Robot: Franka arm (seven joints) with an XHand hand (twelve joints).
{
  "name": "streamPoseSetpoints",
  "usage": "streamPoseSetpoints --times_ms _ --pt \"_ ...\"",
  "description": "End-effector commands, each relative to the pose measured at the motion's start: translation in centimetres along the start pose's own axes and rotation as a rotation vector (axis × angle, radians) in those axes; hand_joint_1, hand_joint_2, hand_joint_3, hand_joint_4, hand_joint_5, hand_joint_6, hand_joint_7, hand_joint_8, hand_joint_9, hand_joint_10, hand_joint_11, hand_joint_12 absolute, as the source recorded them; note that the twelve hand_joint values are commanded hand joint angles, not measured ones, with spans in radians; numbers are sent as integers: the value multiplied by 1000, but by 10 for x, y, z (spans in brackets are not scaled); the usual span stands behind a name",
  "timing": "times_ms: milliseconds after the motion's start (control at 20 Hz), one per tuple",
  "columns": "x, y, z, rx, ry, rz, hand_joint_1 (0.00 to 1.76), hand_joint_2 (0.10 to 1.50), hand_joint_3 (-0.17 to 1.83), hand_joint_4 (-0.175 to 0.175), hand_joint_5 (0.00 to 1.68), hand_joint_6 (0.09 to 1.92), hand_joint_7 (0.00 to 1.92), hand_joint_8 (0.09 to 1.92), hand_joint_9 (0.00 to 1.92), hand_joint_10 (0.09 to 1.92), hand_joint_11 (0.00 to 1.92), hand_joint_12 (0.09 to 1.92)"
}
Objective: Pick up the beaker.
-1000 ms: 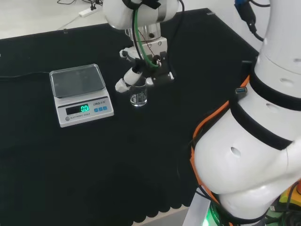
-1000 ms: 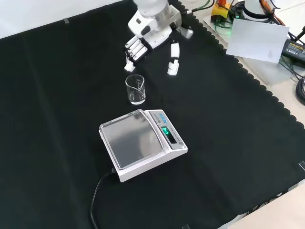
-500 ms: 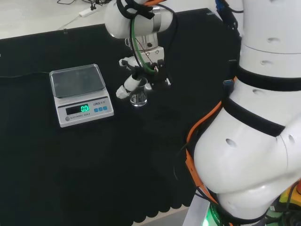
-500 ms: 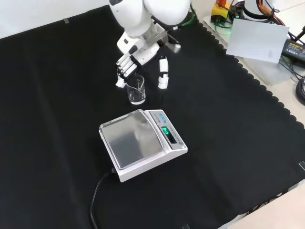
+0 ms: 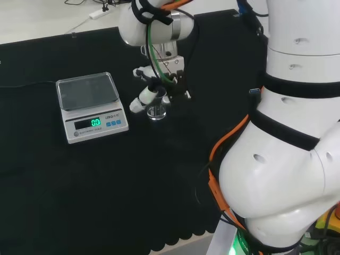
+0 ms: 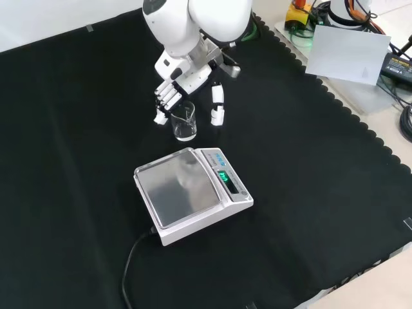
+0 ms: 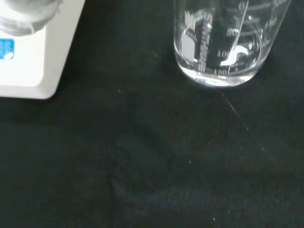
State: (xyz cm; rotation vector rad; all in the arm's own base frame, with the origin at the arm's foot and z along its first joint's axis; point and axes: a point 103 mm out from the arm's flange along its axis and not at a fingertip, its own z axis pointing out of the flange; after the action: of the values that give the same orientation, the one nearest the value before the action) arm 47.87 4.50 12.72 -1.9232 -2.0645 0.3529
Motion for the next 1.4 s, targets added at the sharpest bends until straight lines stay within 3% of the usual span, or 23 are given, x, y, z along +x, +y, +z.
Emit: streamPoseSetpoints --times_ms 50,350,650,900,1400 --pt "-13 10 15 16 20 18 679 619 140 45 23 87 50 695 47 927 0 1288" --pt "-17 18 32 17 30 9 696 624 136 44 39 87 59 696 67 934 0 1295" --pt "-21 23 37 -35 66 1 859 663 170 28 202 87 265 719 311 891 15 1487" --pt "-22 23 31 -69 85 -2 950 649 295 3 408 87 522 688 599 754 205 1449" --pt "-20 26 24 -89 95 -1 1009 608 433 -7 533 87 640 658 734 687 290 1419"
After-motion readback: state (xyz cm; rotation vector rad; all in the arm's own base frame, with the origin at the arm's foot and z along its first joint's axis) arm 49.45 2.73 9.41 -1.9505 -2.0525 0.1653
